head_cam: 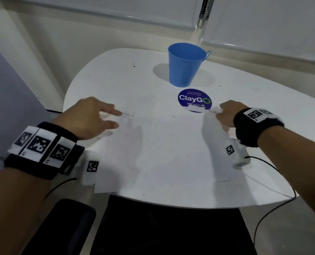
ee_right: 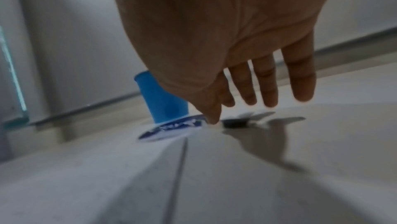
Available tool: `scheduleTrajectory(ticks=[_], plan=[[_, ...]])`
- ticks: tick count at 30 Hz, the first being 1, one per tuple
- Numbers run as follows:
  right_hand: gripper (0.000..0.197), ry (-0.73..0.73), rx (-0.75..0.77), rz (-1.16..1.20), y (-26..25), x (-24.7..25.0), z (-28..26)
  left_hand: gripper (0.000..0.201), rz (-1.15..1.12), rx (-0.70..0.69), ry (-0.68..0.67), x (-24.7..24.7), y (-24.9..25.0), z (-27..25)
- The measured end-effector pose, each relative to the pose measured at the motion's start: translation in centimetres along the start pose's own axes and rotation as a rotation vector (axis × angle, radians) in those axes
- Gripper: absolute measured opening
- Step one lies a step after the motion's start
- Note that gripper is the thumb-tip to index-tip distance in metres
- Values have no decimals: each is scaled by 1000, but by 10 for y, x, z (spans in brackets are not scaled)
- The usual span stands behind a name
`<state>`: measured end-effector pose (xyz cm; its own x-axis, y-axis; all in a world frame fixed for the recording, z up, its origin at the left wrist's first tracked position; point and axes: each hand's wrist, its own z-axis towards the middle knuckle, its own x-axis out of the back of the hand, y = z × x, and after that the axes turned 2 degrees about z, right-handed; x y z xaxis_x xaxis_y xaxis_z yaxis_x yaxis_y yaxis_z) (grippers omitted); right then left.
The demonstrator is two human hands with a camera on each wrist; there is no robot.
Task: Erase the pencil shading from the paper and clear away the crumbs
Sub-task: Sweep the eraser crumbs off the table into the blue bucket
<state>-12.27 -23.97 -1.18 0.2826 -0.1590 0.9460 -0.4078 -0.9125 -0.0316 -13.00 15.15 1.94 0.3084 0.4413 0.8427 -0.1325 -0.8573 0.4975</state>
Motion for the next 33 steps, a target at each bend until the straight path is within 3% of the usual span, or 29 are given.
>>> scheduleTrajectory(ticks=[3, 7, 10, 14, 18, 21, 27, 33], plan=[[24, 54, 44, -46, 4, -9, 6, 19, -52, -104, 57, 5, 46, 6], [18, 157, 68, -39, 4, -14, 8, 8, -31, -173, 48, -15, 94, 24], [9, 171, 127, 82, 8, -16, 8, 25, 103, -174, -9, -41, 107, 41], [5, 194, 378, 342, -12, -15, -4, 52, 363, -152, -233, -83, 105, 56], [9, 143, 564, 383, -51, -19, -16, 58, 536, -162, -340, -99, 104, 58], [12, 103, 585, 339, -69, -26, -12, 56, 569, -189, -355, -98, 105, 57], [22, 117, 490, 273, -79, -26, -3, 57, 602, -223, -403, -99, 104, 57], [22, 92, 568, 284, -73, -26, -10, 57, 655, -252, -417, -98, 104, 58]])
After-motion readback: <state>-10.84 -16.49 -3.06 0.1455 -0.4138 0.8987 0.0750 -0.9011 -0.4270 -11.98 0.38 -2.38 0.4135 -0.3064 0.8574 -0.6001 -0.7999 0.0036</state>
